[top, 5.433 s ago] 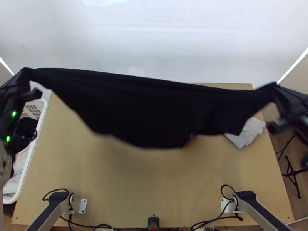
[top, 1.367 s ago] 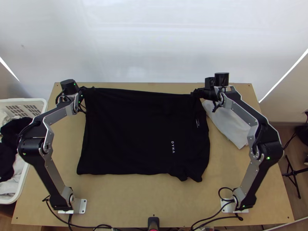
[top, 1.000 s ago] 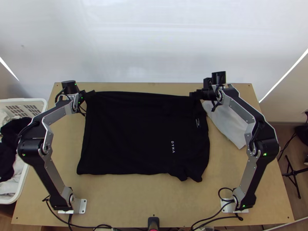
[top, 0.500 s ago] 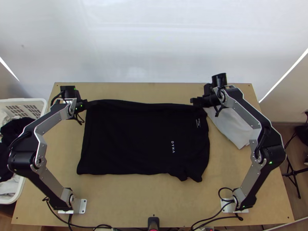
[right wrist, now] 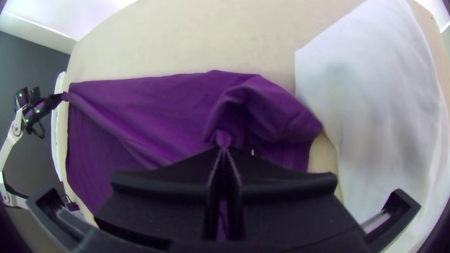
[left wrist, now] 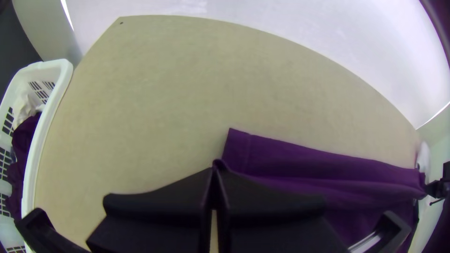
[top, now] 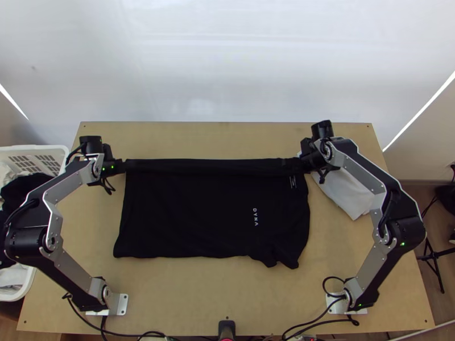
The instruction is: Fold the t-shirt
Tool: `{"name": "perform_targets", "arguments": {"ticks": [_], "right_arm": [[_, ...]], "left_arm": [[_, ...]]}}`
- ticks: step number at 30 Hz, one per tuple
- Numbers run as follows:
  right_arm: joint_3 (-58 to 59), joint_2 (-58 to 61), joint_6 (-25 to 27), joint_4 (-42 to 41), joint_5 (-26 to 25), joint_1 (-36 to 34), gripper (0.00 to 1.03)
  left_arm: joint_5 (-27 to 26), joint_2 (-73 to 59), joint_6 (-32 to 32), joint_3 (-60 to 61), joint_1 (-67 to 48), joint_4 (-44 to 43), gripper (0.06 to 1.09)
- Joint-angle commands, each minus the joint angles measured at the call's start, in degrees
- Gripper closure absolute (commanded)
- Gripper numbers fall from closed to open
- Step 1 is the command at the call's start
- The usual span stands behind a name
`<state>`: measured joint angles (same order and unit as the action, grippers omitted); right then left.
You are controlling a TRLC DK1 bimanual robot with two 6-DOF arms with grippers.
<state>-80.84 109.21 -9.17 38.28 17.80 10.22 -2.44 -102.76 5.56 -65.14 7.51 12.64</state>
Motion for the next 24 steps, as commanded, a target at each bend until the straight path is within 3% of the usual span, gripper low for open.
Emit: {"name": "perform_targets", "arguments": {"ticks": [1,18,20,21,23,24], "right_arm": [[3.23,-0.66,0.12,0.21,-1.28,-0.11,1.0],[7.01,-1.63,-0.24,0.21,-3.48,0.42,1.0],[7.19,-1.89,-0.06,0.21,-3.56,0.77,0.85],[7.27,-2.33,0.12,0.21,-3.56,0.94,0.72],[7.98,-4.35,0.91,0.21,-4.79,1.65,0.43],[8.33,-5.59,1.17,0.48,-5.15,2.09,0.27]], "left_arm": [[-2.48,2.39,-0.99,3.09,0.84,0.19,1.05],[-2.57,9.77,-1.08,11.97,-2.06,1.86,1.05],[-2.57,10.21,-1.08,11.97,-2.15,1.86,1.05],[-2.57,10.74,-0.55,11.97,-2.15,1.77,0.99],[-3.54,11.97,-0.64,11.71,-2.59,3.09,0.6],[-4.24,12.23,-1.17,11.36,-2.76,4.23,0.47]]}}
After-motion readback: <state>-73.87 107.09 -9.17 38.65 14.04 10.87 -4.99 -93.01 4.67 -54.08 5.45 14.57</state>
